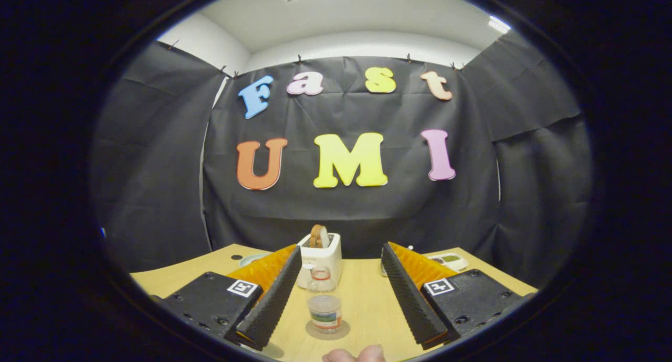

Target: Take the bottle from table, then pour the juice into the cup, finally place the bottle on the coaster

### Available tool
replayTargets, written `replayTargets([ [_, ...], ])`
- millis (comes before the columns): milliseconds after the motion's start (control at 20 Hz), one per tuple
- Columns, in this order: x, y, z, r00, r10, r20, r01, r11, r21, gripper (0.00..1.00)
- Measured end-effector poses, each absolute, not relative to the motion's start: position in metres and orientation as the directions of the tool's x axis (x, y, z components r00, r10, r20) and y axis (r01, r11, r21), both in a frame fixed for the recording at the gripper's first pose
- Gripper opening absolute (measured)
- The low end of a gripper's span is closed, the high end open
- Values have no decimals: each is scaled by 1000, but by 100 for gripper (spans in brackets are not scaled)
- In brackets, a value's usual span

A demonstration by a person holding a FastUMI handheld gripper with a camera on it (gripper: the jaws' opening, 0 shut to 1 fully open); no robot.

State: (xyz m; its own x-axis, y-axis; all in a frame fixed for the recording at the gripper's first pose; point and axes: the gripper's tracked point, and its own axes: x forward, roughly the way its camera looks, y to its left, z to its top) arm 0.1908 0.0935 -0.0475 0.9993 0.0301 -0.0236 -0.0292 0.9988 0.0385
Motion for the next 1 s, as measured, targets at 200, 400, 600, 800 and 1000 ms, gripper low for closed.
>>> replayTargets([
  [200,137,62,-2,1000,-26,-2,26,999,24,99],
  [400,81,42,4,998,-69,12,69,998,-10,99],
  [600,42,28,-6,995,-95,3,95,995,12,99],
  [800,20,22,-1,993,-115,15,115,993,12,99],
  [1000,7,26,5,993,-115,21,115,993,2,99],
])
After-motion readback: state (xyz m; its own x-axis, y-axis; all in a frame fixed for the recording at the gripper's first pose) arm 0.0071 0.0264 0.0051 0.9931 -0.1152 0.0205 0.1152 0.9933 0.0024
